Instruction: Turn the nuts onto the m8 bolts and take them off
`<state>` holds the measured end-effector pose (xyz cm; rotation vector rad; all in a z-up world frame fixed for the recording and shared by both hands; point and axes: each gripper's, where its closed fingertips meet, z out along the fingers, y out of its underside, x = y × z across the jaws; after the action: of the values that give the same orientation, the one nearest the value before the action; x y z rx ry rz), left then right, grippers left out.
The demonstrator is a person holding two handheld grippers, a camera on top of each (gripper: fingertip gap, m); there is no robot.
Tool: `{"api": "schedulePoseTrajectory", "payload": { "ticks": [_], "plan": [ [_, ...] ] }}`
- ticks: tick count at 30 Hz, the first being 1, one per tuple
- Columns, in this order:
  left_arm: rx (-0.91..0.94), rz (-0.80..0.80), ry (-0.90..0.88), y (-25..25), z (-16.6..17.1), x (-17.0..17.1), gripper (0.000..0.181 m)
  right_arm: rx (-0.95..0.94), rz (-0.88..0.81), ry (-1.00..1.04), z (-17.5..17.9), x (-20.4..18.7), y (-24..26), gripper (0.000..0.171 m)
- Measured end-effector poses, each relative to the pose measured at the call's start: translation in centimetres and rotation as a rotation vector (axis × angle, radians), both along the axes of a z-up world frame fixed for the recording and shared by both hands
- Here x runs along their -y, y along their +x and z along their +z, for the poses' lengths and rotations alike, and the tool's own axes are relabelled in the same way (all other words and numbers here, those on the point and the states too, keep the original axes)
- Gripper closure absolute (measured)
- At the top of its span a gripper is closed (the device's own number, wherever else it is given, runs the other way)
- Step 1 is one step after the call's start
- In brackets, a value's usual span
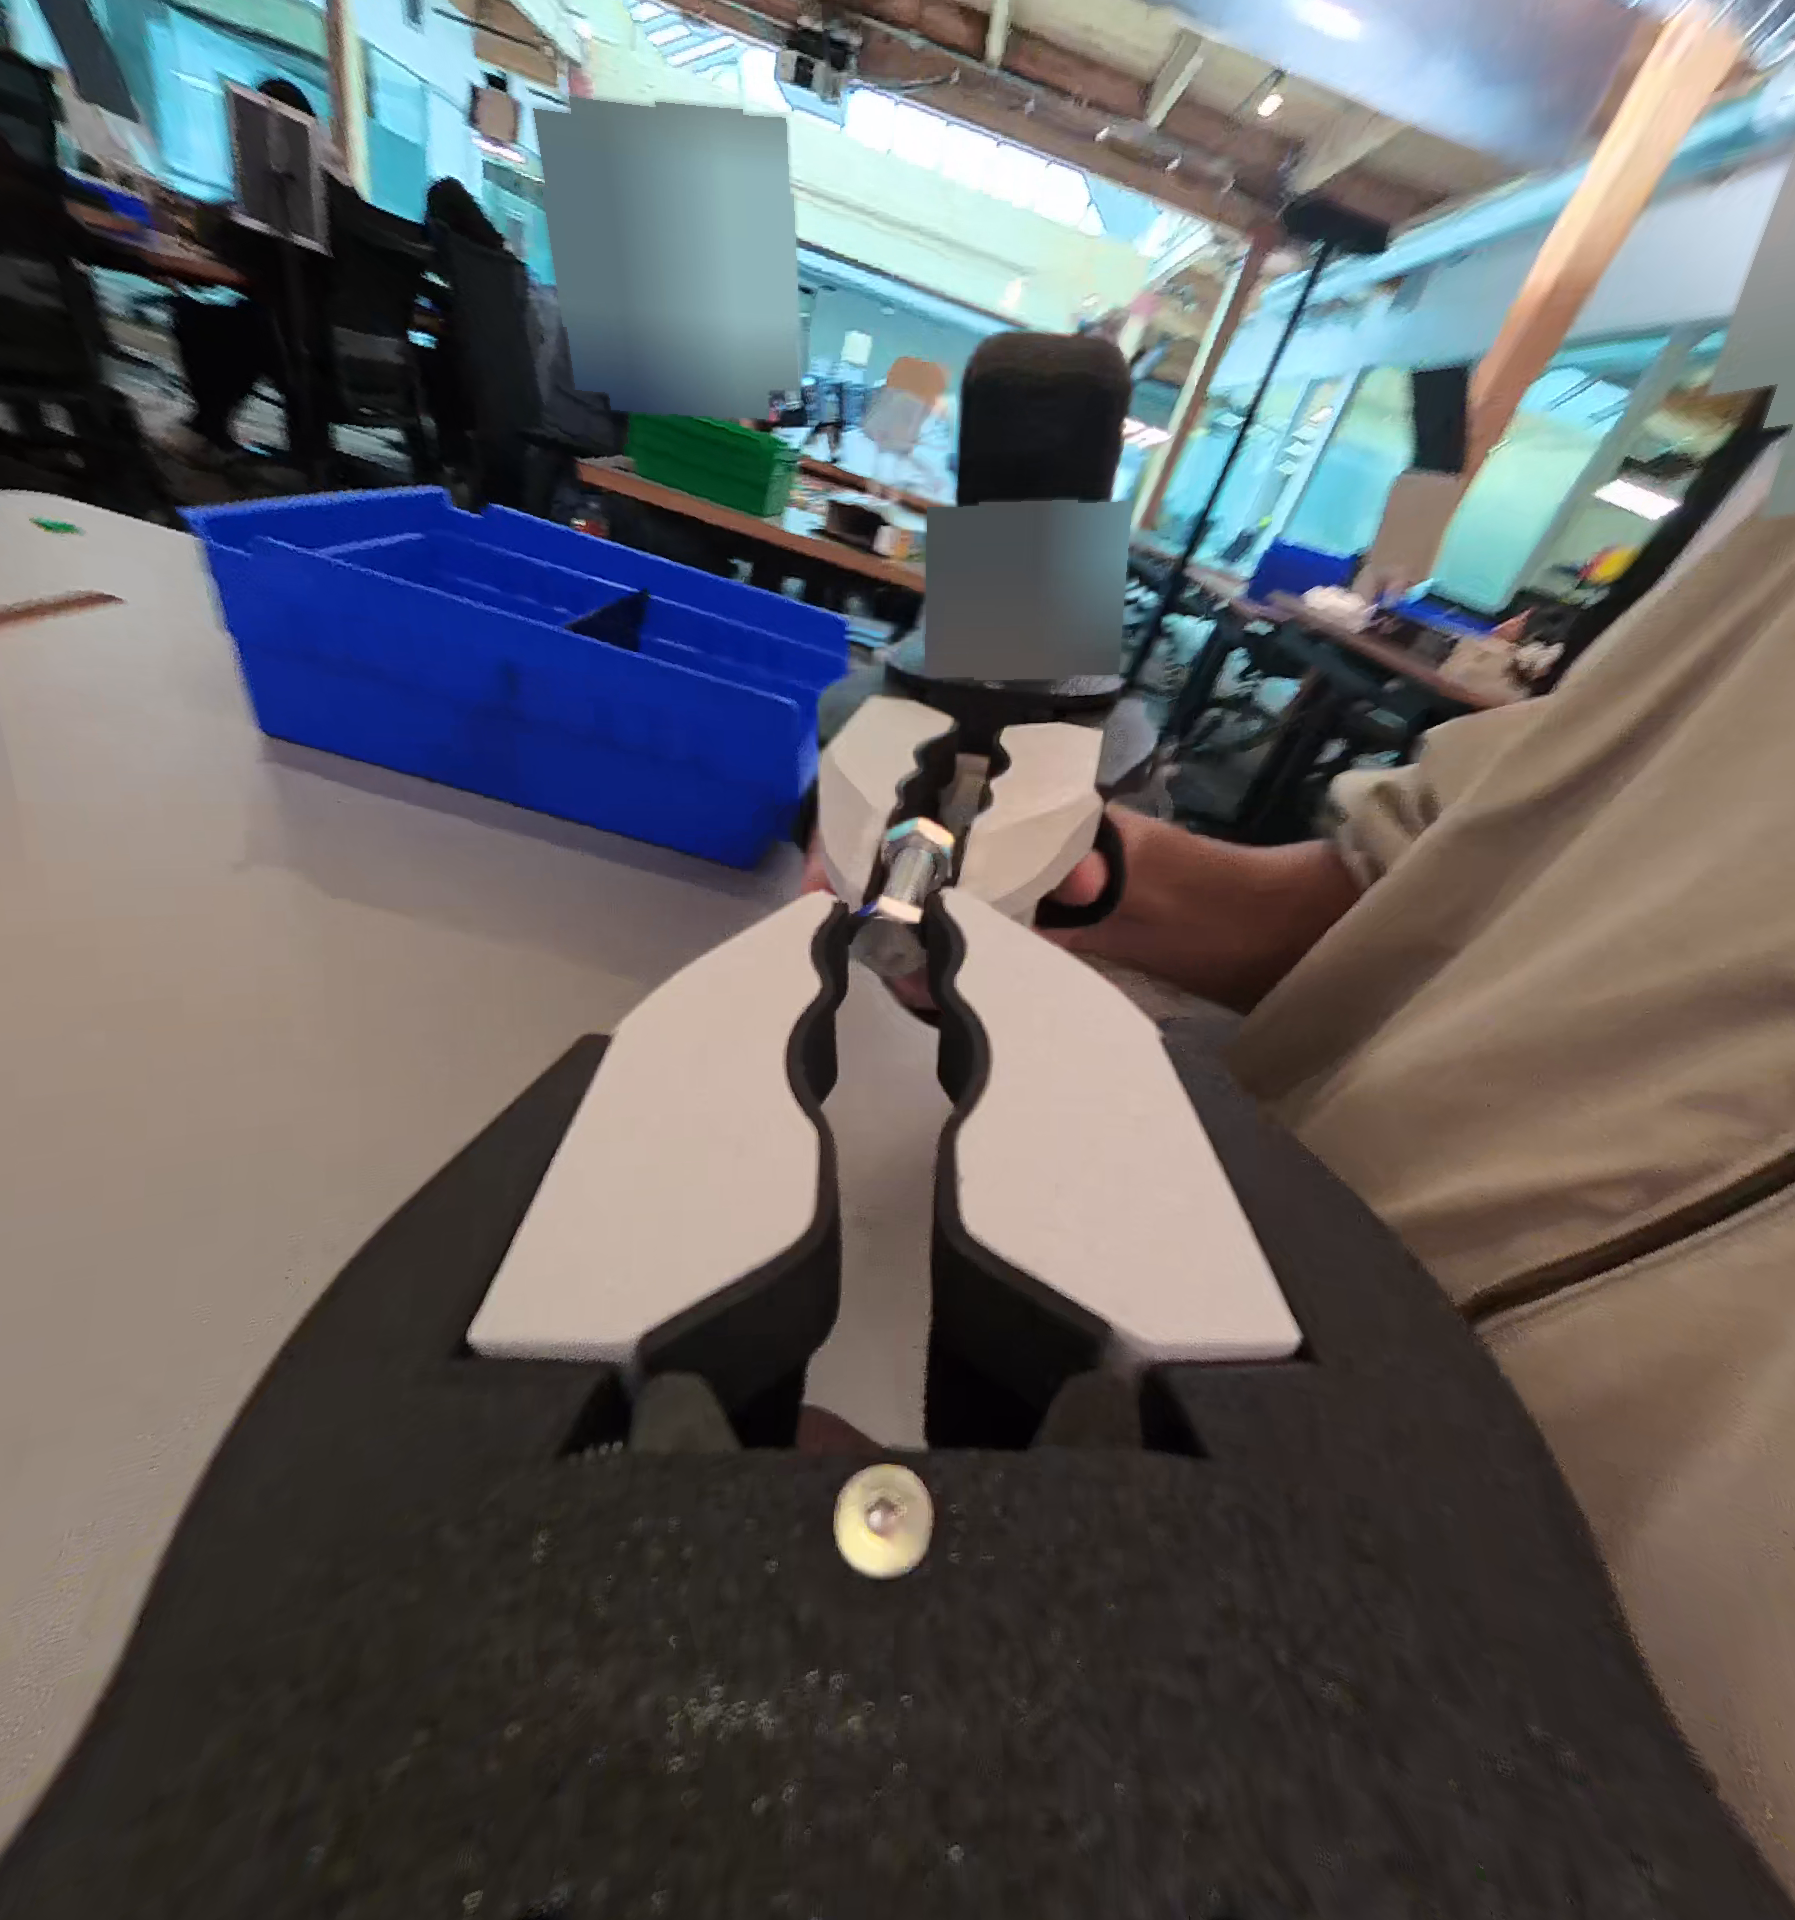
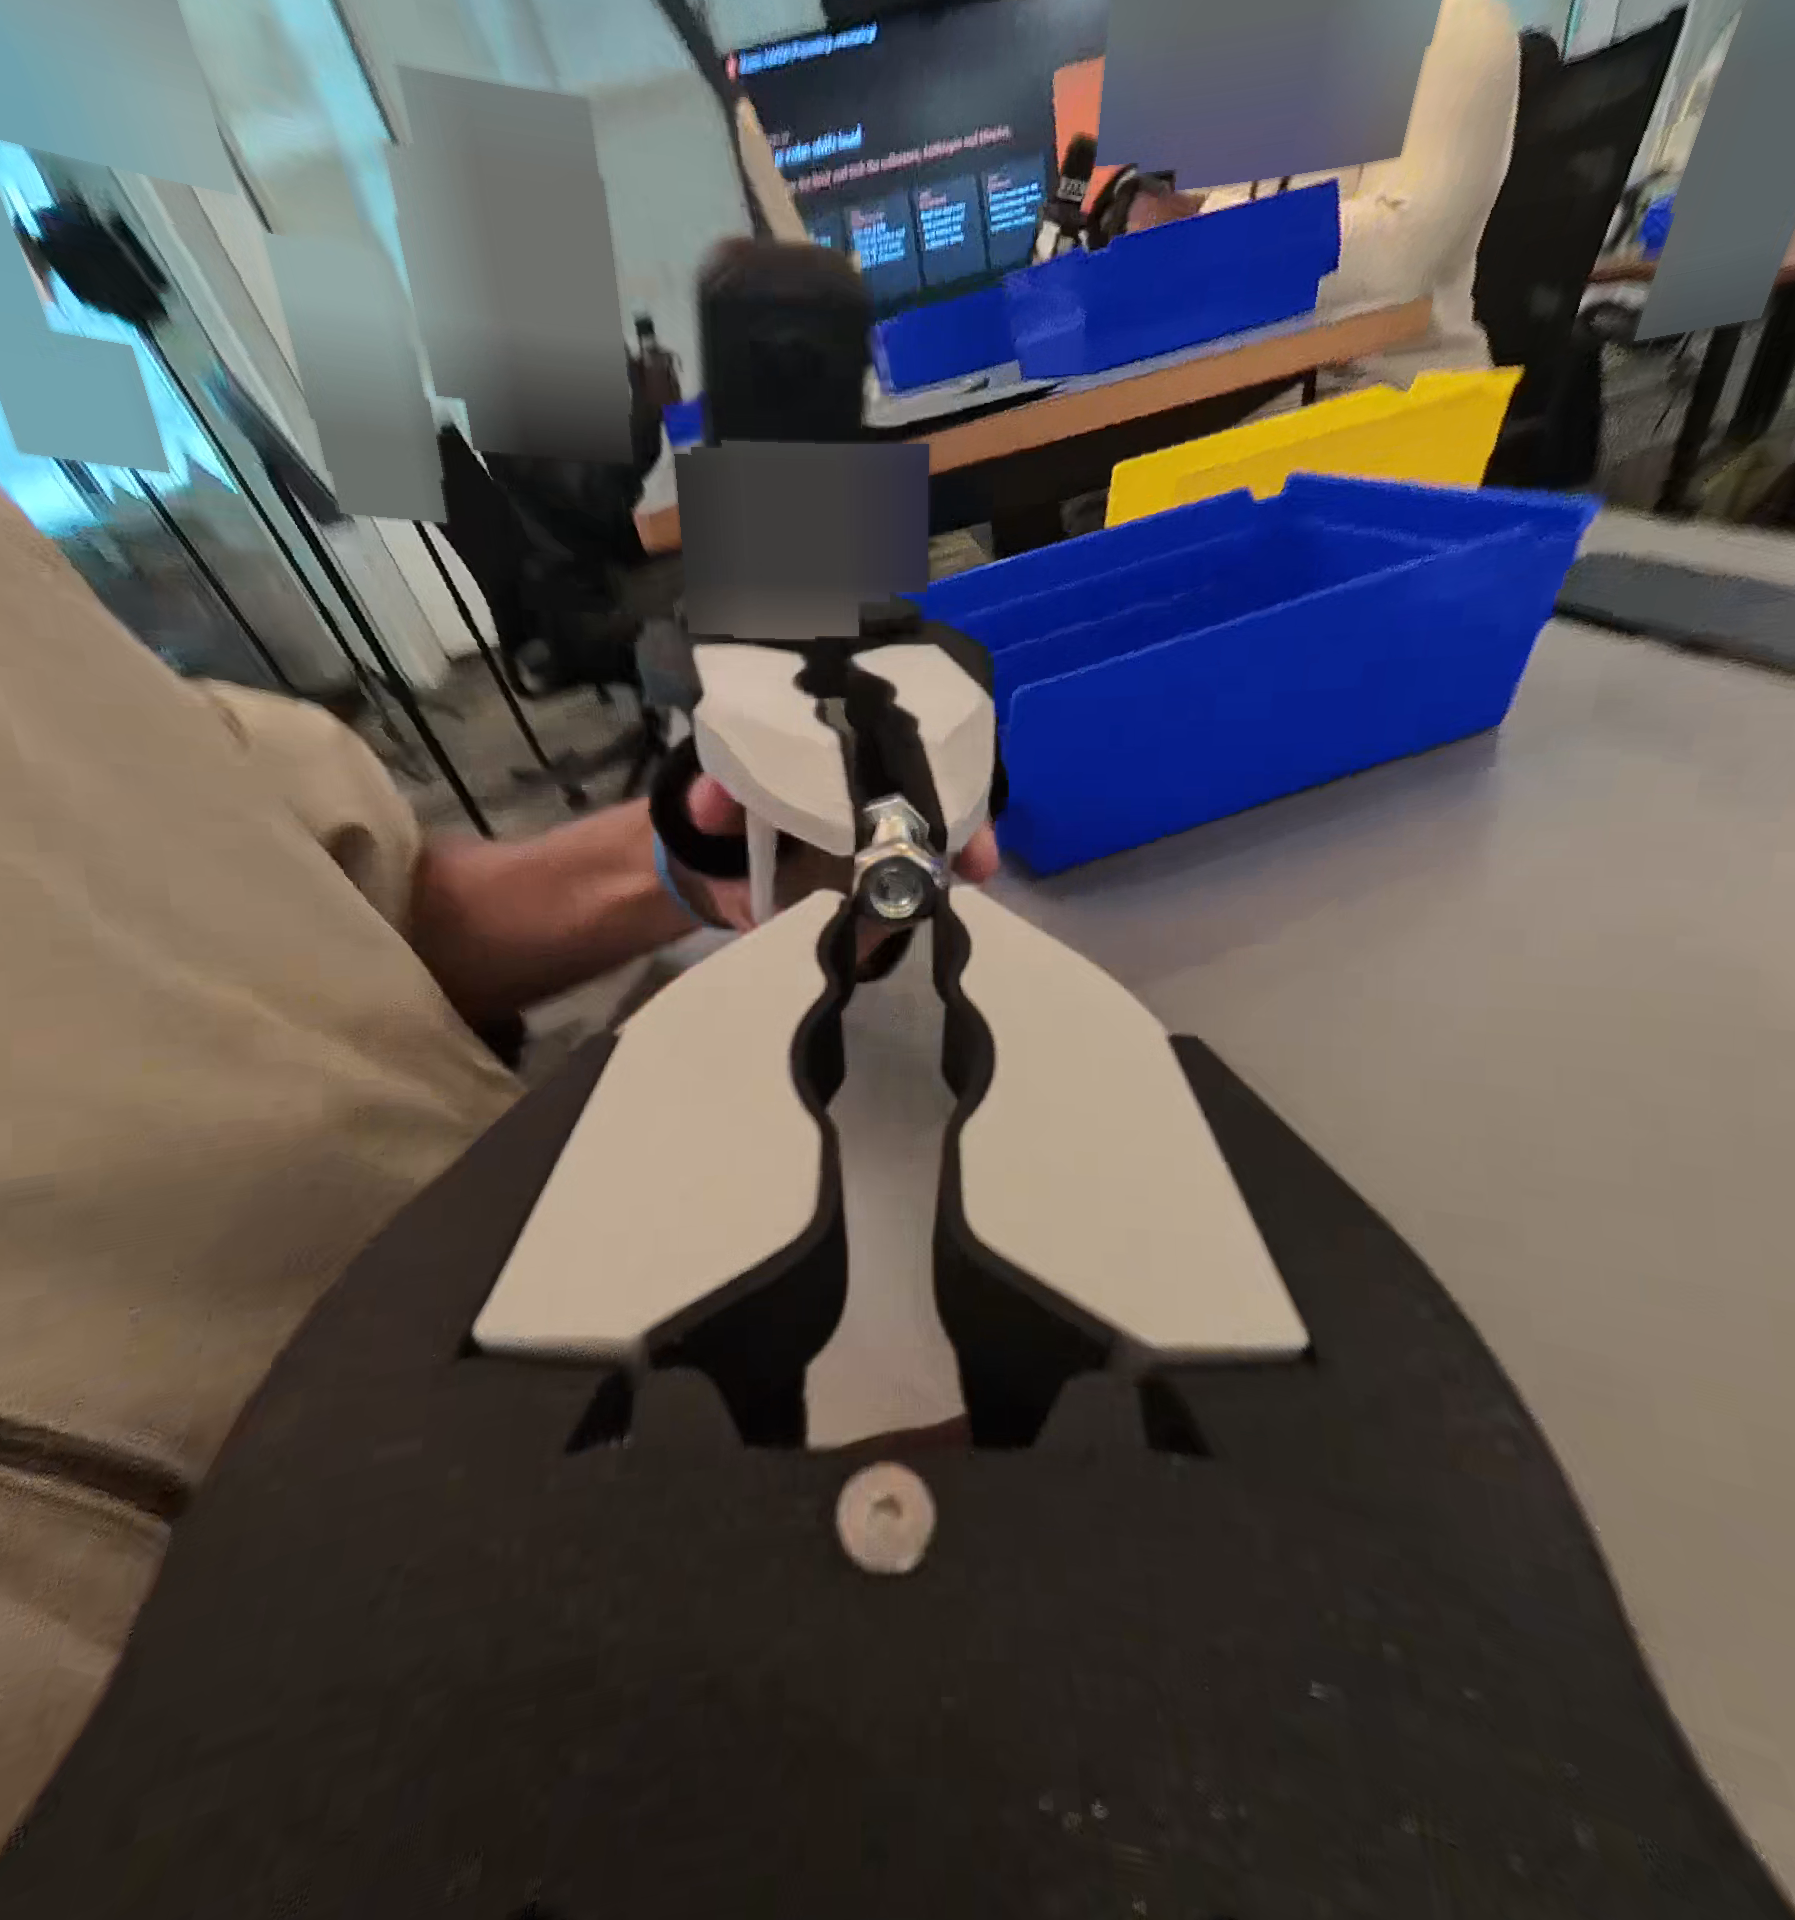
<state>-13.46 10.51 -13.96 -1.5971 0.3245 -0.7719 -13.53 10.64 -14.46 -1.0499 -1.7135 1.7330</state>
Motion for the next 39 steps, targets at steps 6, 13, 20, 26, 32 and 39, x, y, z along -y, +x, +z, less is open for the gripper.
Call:
{"api": "schedulePoseTrajectory", "payload": {
  "ticks": [6, 13, 20, 26, 32, 39],
  "plan": [
    [0.263, -0.219, -0.107, 1.1, 0.3, 0.8, 0.168, -0.240, 0.051, 0.508, 0.5, 0.4, 1.1, 0.157],
    [0.117, -0.087, -0.048, 0.2, -0.6, -0.2, 0.167, -0.084, 0.076, 0.285, -0.6, -0.1, 0.7, 0.131],
    [-0.286, 0.148, 0.103, -1.0, -0.7, -0.6, 0.167, 0.144, 0.037, -0.419, -0.7, -0.5, 0.1, 0.129],
    [-0.410, 0.178, 0.143, -0.2, -1.0, -0.5, 0.167, 0.233, 0.056, -0.624, -0.7, -0.1, -0.3, 0.156],
    [-0.172, 0.098, 0.041, 0.1, -0.8, -0.6, 0.167, 0.076, -0.007, -0.212, -0.5, -0.4, 0.1, 0.156],
    [0.244, -0.142, -0.135, 1.2, 0.0, 0.0, 0.168, -0.242, -0.013, 0.467, 0.7, -0.2, 1.0, 0.156]
  ]
}}
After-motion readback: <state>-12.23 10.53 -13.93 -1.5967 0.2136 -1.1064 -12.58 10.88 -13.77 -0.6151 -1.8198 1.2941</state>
